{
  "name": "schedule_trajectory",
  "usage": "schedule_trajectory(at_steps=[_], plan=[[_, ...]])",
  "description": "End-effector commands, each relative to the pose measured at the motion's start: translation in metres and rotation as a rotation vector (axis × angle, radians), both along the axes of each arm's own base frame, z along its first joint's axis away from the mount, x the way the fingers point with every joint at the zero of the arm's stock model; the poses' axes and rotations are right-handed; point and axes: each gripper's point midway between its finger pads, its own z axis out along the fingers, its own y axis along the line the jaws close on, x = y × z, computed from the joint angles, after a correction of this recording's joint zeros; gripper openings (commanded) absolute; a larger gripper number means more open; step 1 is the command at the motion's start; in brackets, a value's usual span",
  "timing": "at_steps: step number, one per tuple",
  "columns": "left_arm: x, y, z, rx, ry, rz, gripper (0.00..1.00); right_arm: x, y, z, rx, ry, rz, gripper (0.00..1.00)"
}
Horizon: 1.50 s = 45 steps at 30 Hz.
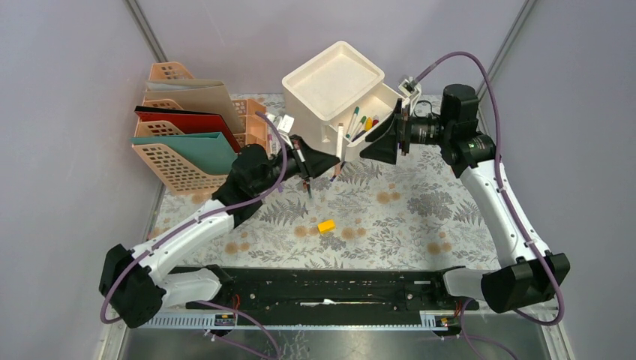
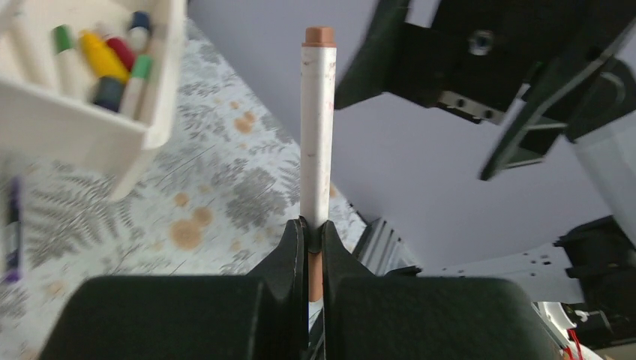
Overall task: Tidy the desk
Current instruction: Place the stationery in the drawer.
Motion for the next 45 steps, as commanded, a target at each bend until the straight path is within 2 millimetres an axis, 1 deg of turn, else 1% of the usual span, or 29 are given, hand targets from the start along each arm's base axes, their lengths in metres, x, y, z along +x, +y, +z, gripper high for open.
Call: schedule_trajectory(at_steps=[1,5,6,7,10,12,16,18,21,22,24,27,28,30,33,36,38,42,45], plan=[[0.002,-0.018,0.056,-0.139,-0.112,0.004,0.00,0.021,0.011,0.027,0.097,0.079,-0.097,0.99],[0.002,-0.034,0.058,-0.156,-0.099,-0.011,0.00,0.022,0.015,0.034,0.144,0.110,-0.103,0.99],[0.002,-0.037,0.059,-0.158,-0.100,-0.015,0.00,0.022,0.016,0.033,0.149,0.123,-0.103,0.98],[0.002,-0.041,0.060,-0.160,-0.100,-0.021,0.00,0.023,0.017,0.031,0.152,0.141,-0.104,0.96],[0.000,-0.048,0.063,-0.168,-0.104,-0.033,0.00,0.024,0.021,0.023,0.161,0.206,-0.105,0.86],[0.001,-0.050,0.063,-0.166,-0.104,-0.034,0.00,0.024,0.023,0.019,0.166,0.234,-0.101,0.75],[0.002,-0.053,0.061,-0.162,-0.099,-0.035,0.00,0.021,0.028,0.014,0.161,0.255,-0.085,0.48],[0.002,-0.054,0.060,-0.160,-0.095,-0.035,0.00,0.020,0.030,0.011,0.158,0.262,-0.074,0.33],[0.003,-0.056,0.057,-0.147,-0.083,-0.034,0.00,0.019,0.032,0.012,0.154,0.248,-0.063,0.07],[0.003,-0.055,0.055,-0.139,-0.077,-0.031,0.03,0.020,0.032,0.013,0.154,0.238,-0.061,0.00],[0.005,-0.052,0.052,-0.116,-0.065,-0.013,0.17,0.021,0.031,0.018,0.151,0.209,-0.059,0.00],[0.009,-0.038,0.042,-0.051,-0.059,0.059,0.45,0.030,0.031,0.020,0.131,0.176,-0.082,0.00],[0.012,-0.028,0.041,-0.031,-0.066,0.106,0.55,0.034,0.030,0.019,0.117,0.172,-0.101,0.00],[0.018,-0.010,0.032,0.025,-0.068,0.184,0.73,0.045,0.029,0.018,0.085,0.154,-0.144,0.00],[0.025,0.020,0.018,0.082,-0.088,0.302,0.98,0.070,0.023,0.011,0.026,0.122,-0.254,0.00],[0.028,0.049,0.004,0.091,-0.071,0.380,0.99,0.102,0.012,0.004,-0.023,0.092,-0.410,0.00],[0.032,0.066,-0.006,0.097,-0.032,0.418,0.99,0.126,0.002,0.000,-0.033,0.096,-0.549,0.00],[0.036,0.086,-0.027,0.131,0.038,0.445,0.99,0.169,-0.024,-0.011,-0.043,0.121,-0.813,0.00],[0.038,0.094,-0.045,0.174,0.087,0.468,0.99,0.193,-0.039,-0.020,-0.056,0.162,-0.962,0.00]])
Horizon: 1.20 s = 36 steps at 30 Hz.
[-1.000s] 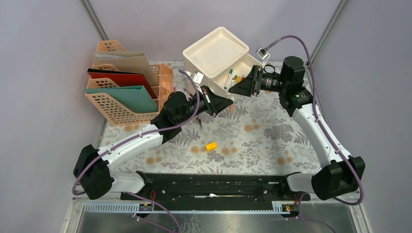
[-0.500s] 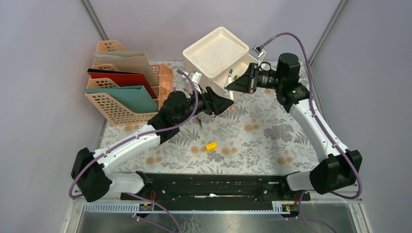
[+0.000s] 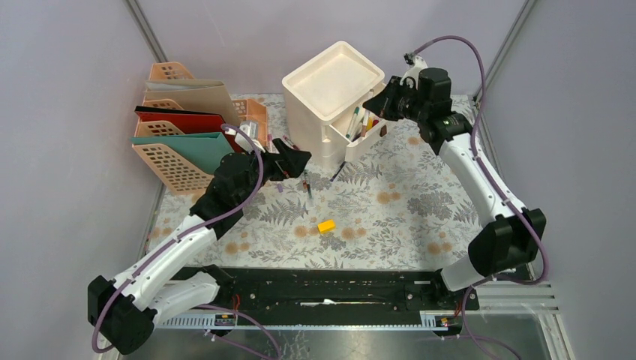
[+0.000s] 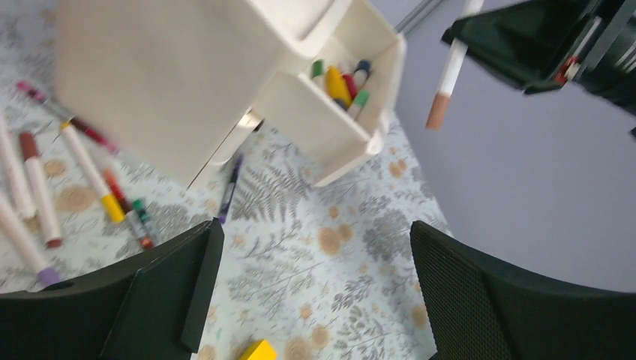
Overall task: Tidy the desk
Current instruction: Place the stationery in the drawer.
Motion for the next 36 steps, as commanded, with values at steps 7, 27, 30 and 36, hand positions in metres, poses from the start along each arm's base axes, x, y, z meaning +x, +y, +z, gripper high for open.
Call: schedule_trajectory(at_steps=[7,27,30,36], plan=[[0.006,0.025,-0.053,0.066,0.156,0.099,0.99,0.076,-0.030,-0.027,-0.046,0.104,-0.361,0.17],[0.037,0.033,-0.097,0.075,0.339,0.143,0.98,-0.051,-0.019,0.044,0.003,-0.262,0.486,0.99],[0.045,0.037,-0.110,0.142,0.410,0.183,0.98,-0.066,-0.034,0.040,0.018,-0.262,0.501,0.99],[0.065,0.036,-0.125,0.207,0.475,0.229,0.96,-0.076,-0.065,0.014,-0.005,-0.234,0.427,0.99]])
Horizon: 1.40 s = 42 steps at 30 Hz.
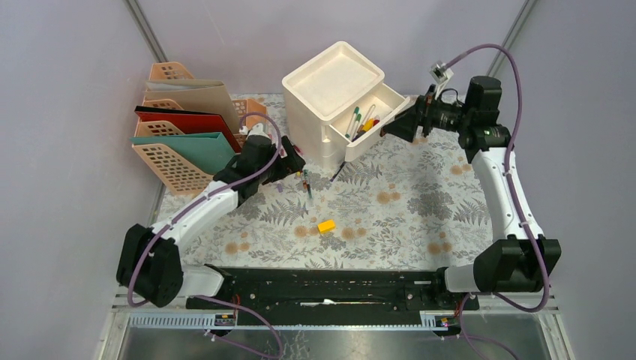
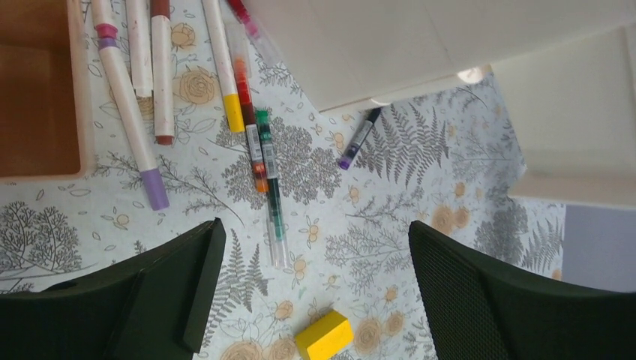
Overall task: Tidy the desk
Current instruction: Place the stationery in the drawer, then pick up the stationery from the center of the board.
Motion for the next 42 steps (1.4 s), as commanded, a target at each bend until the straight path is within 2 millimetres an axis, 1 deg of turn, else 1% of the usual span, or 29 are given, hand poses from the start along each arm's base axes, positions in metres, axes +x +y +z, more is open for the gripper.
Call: schedule_trajectory(at_steps=[1,3,6,8,10,12,15,17,19,24,27,33,42], plan=[[0.020,0.001,0.008,0.052,0.002,0.036,0.96,-0.019,-0.016,-0.010,0.000,-0.030,0.028,0.99],[0.025,-0.001,0.000,0.089,0.028,0.036,0.96,-0.022,-0.027,-0.018,-0.004,-0.021,-0.005,0.99],[0.034,-0.003,-0.014,0.136,0.061,0.049,0.95,-0.027,-0.035,-0.035,-0.014,0.006,-0.036,0.99],[0.040,-0.002,-0.025,0.167,0.088,0.070,0.89,-0.031,-0.039,-0.041,-0.017,0.014,-0.052,0.99],[0.046,0.003,-0.038,0.211,0.132,0.103,0.80,-0.032,-0.044,-0.046,-0.019,0.019,-0.069,1.00],[0.052,0.005,-0.046,0.242,0.160,0.127,0.70,-0.032,-0.048,-0.049,-0.019,0.025,-0.083,0.99],[0.061,0.004,-0.059,0.266,0.175,0.133,0.61,-0.032,-0.051,-0.051,-0.019,0.030,-0.095,0.99],[0.067,0.002,-0.066,0.286,0.181,0.124,0.59,-0.031,-0.052,-0.051,-0.019,0.028,-0.100,0.99],[0.073,0.001,-0.075,0.309,0.192,0.119,0.54,-0.030,-0.053,-0.053,-0.019,0.032,-0.103,0.99],[0.089,0.004,-0.093,0.327,0.216,0.113,0.44,-0.031,-0.055,-0.055,-0.011,0.038,-0.109,0.99],[0.096,0.005,-0.103,0.338,0.229,0.105,0.41,-0.031,-0.055,-0.057,-0.008,0.043,-0.111,0.99],[0.107,0.004,-0.111,0.334,0.241,0.088,0.39,-0.030,-0.055,-0.058,0.000,0.049,-0.112,0.99],[0.112,0.001,-0.122,0.318,0.266,0.068,0.40,-0.029,-0.056,-0.061,0.008,0.060,-0.113,1.00]])
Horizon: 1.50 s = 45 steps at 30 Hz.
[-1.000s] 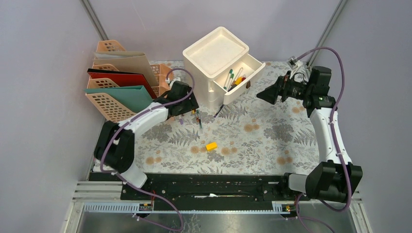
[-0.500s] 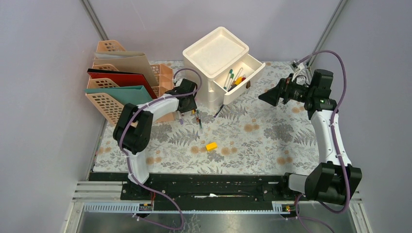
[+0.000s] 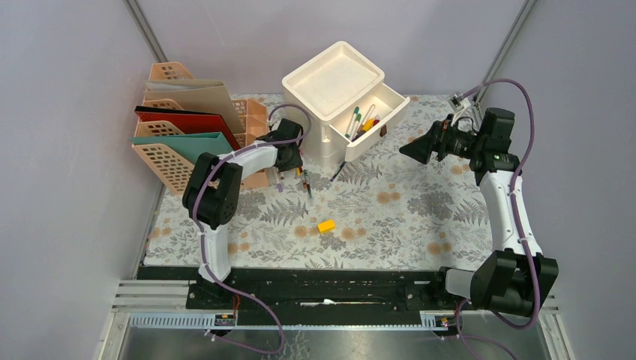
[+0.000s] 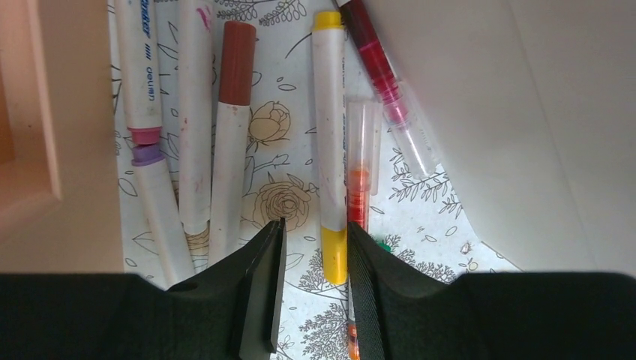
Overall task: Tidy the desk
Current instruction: Pick up the stationery from the center of the board.
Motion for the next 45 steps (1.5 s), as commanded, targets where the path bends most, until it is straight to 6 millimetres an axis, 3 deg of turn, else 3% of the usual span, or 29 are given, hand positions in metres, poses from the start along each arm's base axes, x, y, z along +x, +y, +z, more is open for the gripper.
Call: schedule_trajectory(at_steps=[1,12,21,26,28,34,40,45], plan=[[0.017,-0.008,0.010,-0.035,-0.036,-0.020,0.40,-0.002,0.000,0.010,0.008,-0.047,0.013,0.99],[0.006,-0.003,-0.013,-0.006,0.050,-0.015,0.37,-0.002,0.000,0.010,0.014,-0.043,0.016,1.00],[-0.016,0.005,-0.021,0.026,0.119,-0.035,0.15,-0.001,0.000,0.012,0.019,-0.043,0.017,0.99],[-0.030,0.004,-0.010,0.002,0.111,-0.086,0.04,-0.002,0.001,0.013,0.022,-0.043,0.020,1.00],[-0.036,0.002,-0.001,-0.024,0.084,-0.111,0.00,-0.002,0.001,0.014,0.025,-0.044,0.022,0.99],[-0.048,-0.005,0.059,-0.121,-0.083,-0.176,0.00,-0.005,0.004,0.018,0.048,-0.042,0.044,1.00],[-0.081,-0.031,0.116,-0.301,-0.220,-0.394,0.00,-0.015,0.011,0.024,0.099,-0.046,0.117,0.99],[-0.113,-0.043,0.176,-0.464,-0.438,-0.513,0.00,-0.026,0.018,0.028,0.132,-0.037,0.171,0.99]])
